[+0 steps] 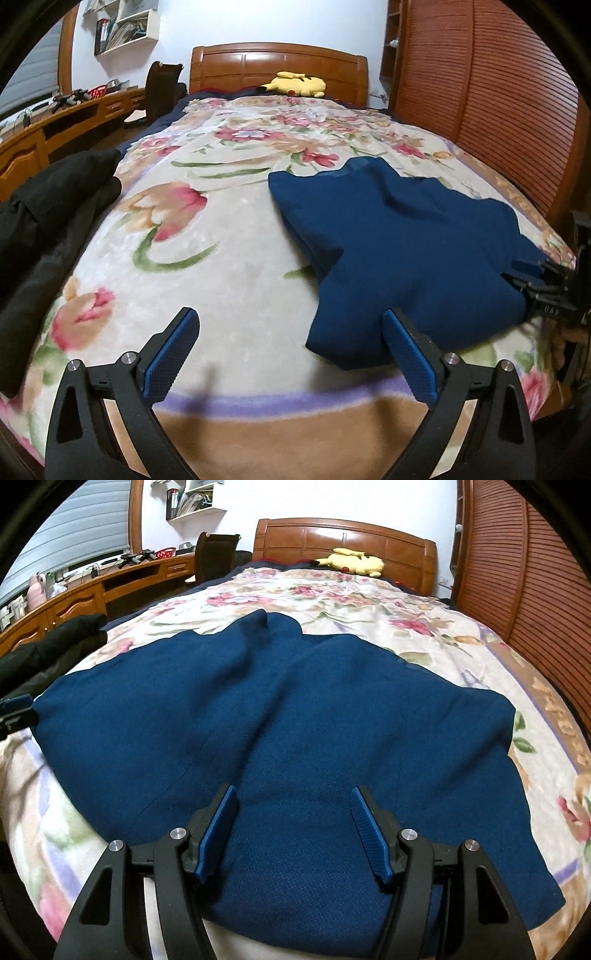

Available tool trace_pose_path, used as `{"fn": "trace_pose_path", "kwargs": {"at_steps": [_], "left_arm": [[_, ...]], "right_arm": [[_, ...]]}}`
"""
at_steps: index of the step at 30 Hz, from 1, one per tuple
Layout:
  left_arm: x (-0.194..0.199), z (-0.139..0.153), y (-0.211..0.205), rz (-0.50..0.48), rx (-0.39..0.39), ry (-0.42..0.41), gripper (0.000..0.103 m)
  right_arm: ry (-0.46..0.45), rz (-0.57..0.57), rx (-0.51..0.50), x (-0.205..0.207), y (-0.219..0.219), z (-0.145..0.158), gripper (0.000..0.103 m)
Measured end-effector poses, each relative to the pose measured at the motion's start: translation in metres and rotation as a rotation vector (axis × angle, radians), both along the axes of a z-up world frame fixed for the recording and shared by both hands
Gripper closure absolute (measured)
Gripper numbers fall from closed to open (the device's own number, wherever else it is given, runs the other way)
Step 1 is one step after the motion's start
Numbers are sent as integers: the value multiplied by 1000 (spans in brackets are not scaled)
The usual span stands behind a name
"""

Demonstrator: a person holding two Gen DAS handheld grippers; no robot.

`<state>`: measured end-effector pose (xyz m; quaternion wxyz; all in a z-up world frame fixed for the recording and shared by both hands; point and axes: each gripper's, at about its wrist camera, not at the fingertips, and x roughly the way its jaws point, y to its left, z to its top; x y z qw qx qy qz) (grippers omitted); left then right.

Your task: Fold large clothes

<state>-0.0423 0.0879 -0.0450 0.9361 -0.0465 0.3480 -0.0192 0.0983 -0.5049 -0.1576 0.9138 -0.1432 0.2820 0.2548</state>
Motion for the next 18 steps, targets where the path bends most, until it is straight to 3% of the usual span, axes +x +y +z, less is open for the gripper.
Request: {"fn": "trace_pose_path", "kwargs": {"at_steps": [18], "left_arm": [[29, -22, -28, -42, -19, 84, 6]], "right_arm": [[-22, -18, 8, -10, -6, 1, 37]]}}
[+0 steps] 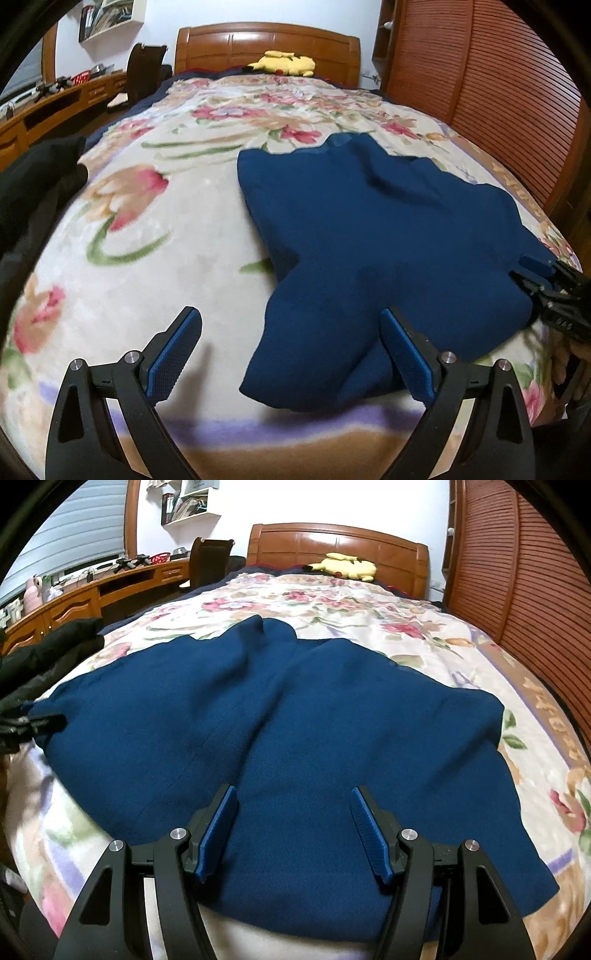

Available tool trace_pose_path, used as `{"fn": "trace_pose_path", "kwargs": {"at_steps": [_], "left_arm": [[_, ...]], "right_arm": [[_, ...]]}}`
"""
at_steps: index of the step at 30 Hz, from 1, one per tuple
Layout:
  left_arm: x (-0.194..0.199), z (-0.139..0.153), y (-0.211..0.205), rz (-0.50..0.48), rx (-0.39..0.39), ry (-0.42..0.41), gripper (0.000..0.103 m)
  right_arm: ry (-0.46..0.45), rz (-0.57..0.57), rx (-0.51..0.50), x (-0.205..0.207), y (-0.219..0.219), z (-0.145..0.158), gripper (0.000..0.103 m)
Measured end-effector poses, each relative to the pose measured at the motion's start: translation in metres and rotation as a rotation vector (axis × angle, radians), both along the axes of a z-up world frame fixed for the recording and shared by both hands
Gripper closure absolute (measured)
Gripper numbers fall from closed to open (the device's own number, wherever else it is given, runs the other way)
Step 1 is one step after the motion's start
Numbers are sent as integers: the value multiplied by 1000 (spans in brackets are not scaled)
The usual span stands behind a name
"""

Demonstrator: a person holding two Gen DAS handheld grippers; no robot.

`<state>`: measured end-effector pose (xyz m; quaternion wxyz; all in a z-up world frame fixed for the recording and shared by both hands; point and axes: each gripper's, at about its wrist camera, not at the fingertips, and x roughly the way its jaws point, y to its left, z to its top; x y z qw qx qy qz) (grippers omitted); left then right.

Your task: Fold large clothes

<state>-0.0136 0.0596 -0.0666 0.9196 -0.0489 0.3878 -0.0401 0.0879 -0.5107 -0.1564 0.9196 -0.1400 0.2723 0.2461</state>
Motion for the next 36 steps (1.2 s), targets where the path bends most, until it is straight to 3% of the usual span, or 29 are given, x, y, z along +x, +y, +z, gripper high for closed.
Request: {"fn": "trace_pose_path", "kwargs": {"at_steps": [10, 16, 18, 20, 21, 26, 29, 36], "left_arm": [[-12, -10, 14, 57, -144, 40, 9], [-11, -8, 11, 39, -134, 49, 19], [-8, -8, 9, 19, -154, 59, 32], [-5, -8, 8, -11, -207, 84, 66], [-3, -7, 5, -26, -233, 99, 72], [-4, 27, -17, -31, -114, 36, 87], [-2, 57, -30, -46, -94, -13, 88], [0, 119, -94, -134, 9, -118, 90]], "right_arm": [[-21, 11, 57, -16, -11, 5, 37], [27, 19, 95, -18, -22, 6, 37], [39, 25, 99, -17, -24, 5, 37], [51, 22, 104, -16, -24, 5, 37], [47, 22, 104, -16, -23, 5, 37], [43, 83, 114, -20, -12, 7, 37], [47, 66, 64, -17, -5, 2, 37], [112, 74, 114, -6, -15, 7, 37]]}}
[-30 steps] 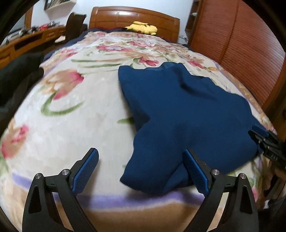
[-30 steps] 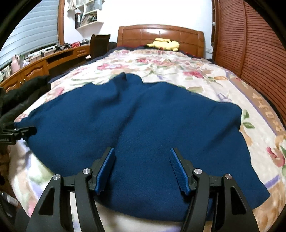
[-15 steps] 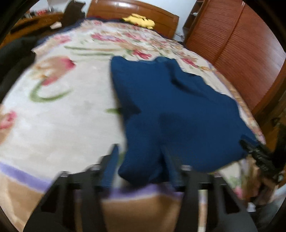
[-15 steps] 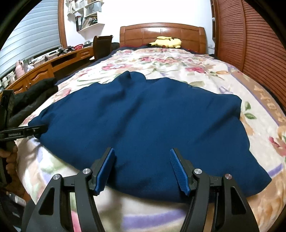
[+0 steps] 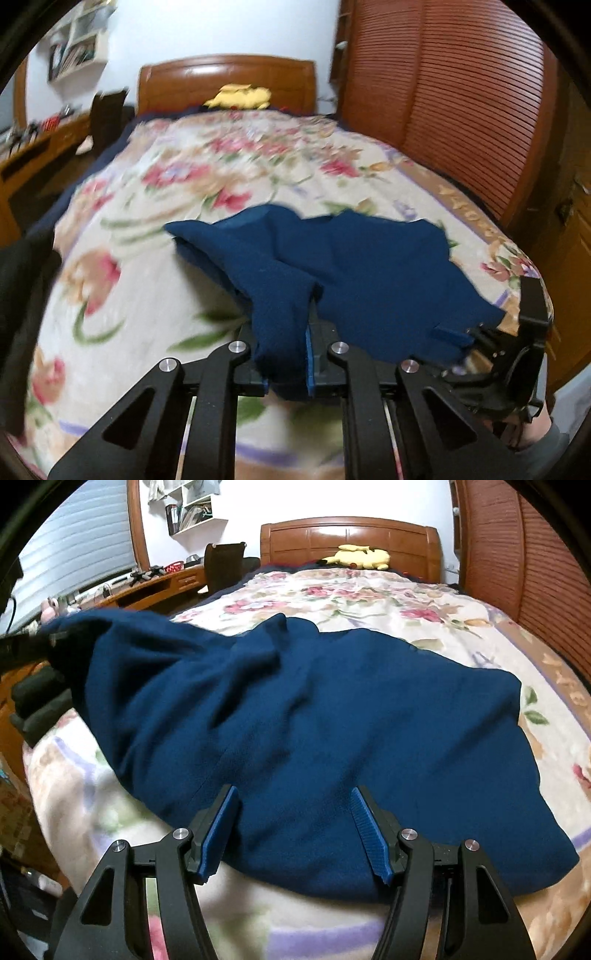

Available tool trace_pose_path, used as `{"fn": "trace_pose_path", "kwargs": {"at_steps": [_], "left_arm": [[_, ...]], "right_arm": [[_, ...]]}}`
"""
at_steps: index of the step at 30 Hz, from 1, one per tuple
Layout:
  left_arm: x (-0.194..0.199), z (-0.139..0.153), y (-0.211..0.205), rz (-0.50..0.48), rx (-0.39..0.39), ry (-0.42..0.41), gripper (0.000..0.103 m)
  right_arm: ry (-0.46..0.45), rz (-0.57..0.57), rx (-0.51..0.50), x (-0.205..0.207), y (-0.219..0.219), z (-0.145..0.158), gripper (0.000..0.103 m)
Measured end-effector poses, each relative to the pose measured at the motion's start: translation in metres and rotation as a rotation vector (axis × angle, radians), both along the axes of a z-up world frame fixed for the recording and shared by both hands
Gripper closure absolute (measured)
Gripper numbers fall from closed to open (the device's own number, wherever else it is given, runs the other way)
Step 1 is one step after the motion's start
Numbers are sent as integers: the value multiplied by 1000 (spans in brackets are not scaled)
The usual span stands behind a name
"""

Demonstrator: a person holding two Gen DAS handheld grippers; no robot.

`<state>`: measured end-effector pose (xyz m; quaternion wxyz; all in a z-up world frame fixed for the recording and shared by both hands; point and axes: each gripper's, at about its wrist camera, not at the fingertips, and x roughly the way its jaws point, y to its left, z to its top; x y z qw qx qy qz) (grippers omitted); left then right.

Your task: Fold large clothes

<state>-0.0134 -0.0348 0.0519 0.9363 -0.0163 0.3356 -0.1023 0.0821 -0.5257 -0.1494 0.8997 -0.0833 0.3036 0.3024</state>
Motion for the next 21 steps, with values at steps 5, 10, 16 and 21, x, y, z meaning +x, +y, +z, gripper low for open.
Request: {"fn": "trace_pose_path", "kwargs": {"at_steps": [5, 10, 16, 21], "left_arm": [[0, 30, -57, -70, 92, -48, 90], [4, 53, -128, -167, 141, -88, 91], [0, 42, -216, -312, 178, -73, 91], [0, -6, -260, -389, 205, 12, 91]], "right_arm": [[-28, -70, 48, -5, -48, 16, 37], [-92, -165, 12, -12, -109, 28, 37], [-86, -306, -14, -1, -172, 26, 41], [-77, -406, 18, 8, -204, 32, 43]]}}
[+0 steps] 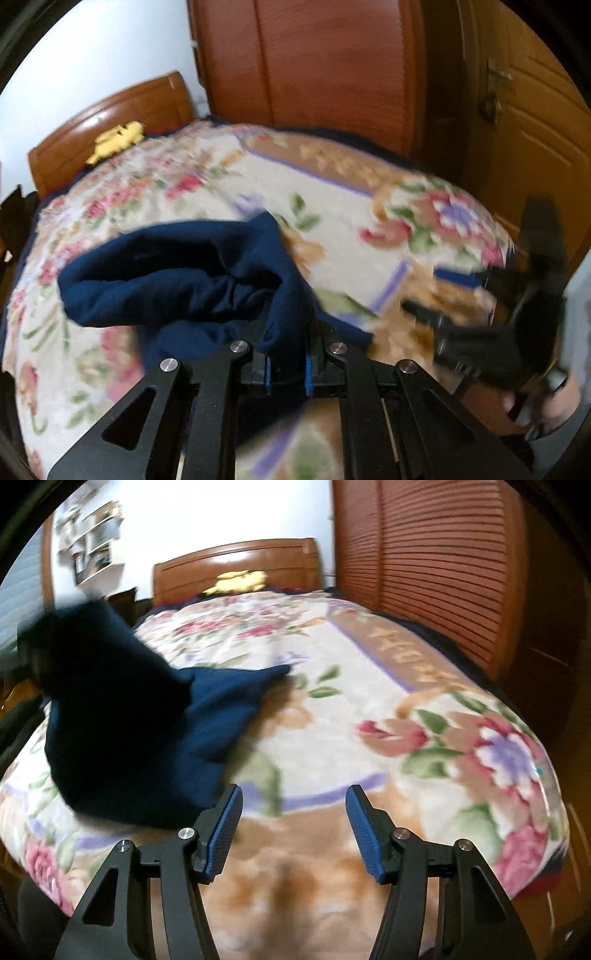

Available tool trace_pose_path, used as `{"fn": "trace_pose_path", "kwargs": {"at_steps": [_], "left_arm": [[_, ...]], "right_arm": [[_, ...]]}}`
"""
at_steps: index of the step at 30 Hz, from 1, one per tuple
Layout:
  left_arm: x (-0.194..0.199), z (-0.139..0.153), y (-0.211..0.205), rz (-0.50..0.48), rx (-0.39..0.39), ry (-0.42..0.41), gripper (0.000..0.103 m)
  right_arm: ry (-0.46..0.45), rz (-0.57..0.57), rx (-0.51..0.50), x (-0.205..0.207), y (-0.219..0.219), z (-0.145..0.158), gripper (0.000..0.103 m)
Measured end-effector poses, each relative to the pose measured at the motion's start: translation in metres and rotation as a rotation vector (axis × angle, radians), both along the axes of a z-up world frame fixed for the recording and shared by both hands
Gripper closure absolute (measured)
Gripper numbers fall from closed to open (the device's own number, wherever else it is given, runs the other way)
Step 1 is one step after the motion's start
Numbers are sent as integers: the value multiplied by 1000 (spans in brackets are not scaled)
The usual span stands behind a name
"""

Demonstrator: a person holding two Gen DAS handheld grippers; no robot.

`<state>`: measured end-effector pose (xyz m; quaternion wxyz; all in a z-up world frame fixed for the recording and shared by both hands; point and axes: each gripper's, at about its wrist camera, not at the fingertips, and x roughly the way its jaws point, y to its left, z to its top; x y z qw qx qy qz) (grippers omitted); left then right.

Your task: Fold large clothes

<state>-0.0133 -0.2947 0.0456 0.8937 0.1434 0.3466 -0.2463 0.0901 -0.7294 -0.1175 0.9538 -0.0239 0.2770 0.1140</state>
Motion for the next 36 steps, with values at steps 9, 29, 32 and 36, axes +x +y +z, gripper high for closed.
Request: {"fn": "trace_pose_path", "kwargs": {"at_steps": [9, 29, 32, 36], "left_arm": [[-12, -16, -1, -11, -24, 14, 88], [-49, 52, 182, 45, -228, -147, 21], [-36, 40, 216, 108, -227, -142, 21], [-18, 21, 253, 172, -241, -122, 21]], "right_arm": [[-3, -33, 8, -23, -13, -3, 43], [-236, 196, 46, -80, 61, 64, 43], [-211, 223, -16, -64, 86, 62, 43], [-151, 288, -86, -31, 130, 66, 43]]}}
